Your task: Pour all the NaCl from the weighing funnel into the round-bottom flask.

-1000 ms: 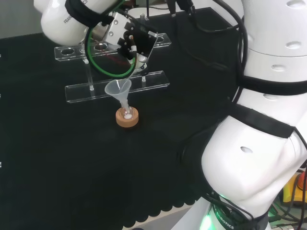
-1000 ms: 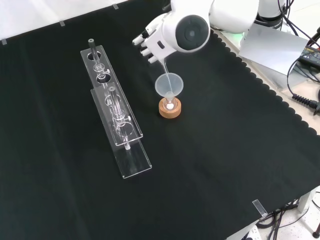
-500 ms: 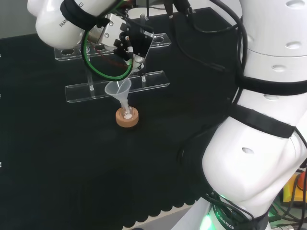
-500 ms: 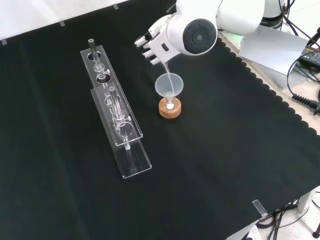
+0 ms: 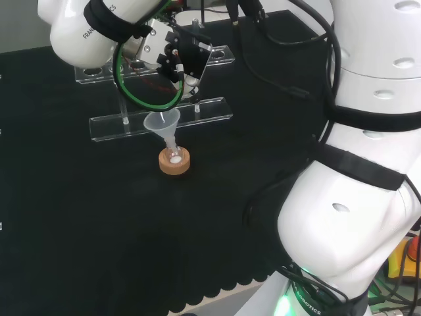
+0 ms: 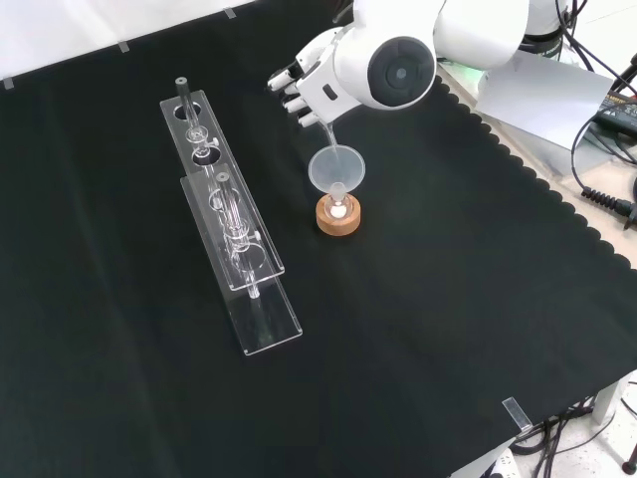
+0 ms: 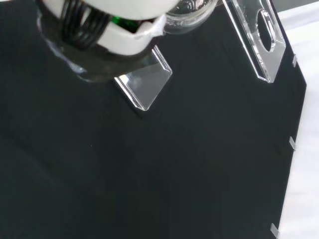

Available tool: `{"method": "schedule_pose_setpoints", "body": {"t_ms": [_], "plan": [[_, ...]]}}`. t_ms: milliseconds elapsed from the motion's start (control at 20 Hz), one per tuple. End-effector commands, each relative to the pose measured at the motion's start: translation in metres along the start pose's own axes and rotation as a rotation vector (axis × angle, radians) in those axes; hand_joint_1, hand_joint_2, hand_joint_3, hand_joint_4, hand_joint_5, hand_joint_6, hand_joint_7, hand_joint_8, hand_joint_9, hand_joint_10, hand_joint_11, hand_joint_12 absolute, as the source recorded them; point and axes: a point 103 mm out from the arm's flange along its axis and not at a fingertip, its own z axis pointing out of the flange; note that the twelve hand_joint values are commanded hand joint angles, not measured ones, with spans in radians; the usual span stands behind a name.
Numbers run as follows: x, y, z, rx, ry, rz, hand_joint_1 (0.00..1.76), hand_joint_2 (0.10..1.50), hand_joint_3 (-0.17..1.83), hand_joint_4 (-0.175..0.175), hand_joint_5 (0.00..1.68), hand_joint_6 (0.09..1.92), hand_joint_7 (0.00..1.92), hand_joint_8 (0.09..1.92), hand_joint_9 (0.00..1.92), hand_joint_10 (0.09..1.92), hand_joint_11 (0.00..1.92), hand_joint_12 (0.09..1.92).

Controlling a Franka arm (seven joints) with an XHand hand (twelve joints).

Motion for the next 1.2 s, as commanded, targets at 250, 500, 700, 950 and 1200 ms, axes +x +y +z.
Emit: {"method": "schedule_pose_setpoints", "body": {"t_ms": [250, 500, 700, 950, 1200], "plan": [[0.002, -0.001, -0.005, 0.005, -0.026, 0.008, 1.09, 0.70, 0.71, 0.174, 1.13, 0.94, 0.91, 0.66, 1.17, 0.40, 0.84, 1.03], [0.002, -0.001, -0.007, -0.009, -0.052, 0.000, 1.09, 0.70, 0.71, 0.173, 1.13, 0.94, 0.91, 0.66, 1.16, 0.40, 0.84, 1.03], [0.004, -0.001, -0.010, -0.007, -0.081, -0.001, 1.09, 0.69, 0.71, 0.172, 1.13, 0.94, 0.91, 0.66, 1.16, 0.40, 0.84, 1.03], [0.003, -0.003, -0.014, 0.011, -0.122, 0.014, 1.09, 0.69, 0.71, 0.171, 1.13, 0.94, 0.91, 0.66, 1.16, 0.40, 0.84, 1.03], [-0.003, -0.003, -0.013, 0.012, -0.148, 0.027, 1.09, 0.69, 0.71, 0.170, 1.13, 0.94, 0.91, 0.67, 1.16, 0.40, 0.84, 1.03]]}}
